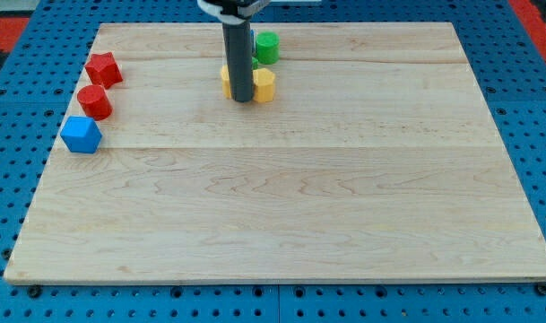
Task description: Slightly push a group of blocks upward
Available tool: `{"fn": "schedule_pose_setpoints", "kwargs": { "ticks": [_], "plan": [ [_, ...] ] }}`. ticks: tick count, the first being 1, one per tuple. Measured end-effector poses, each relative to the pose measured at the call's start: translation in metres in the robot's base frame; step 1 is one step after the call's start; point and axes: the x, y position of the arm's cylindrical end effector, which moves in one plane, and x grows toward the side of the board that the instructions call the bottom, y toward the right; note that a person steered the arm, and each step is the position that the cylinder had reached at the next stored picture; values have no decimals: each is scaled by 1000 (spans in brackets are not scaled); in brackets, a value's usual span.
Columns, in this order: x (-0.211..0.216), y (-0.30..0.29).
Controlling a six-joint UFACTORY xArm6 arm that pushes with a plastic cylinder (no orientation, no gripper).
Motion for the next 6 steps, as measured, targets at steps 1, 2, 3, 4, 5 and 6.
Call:
{"fn": "schedule_pose_setpoints", "kwargs": {
  "ticks": [1,2,3,4,5,6],
  "plan": [
    [-27,4],
    [-16,13],
    [30,-3],
    [6,-36],
    [-42,-31],
    [-46,-3]
  ]
}}
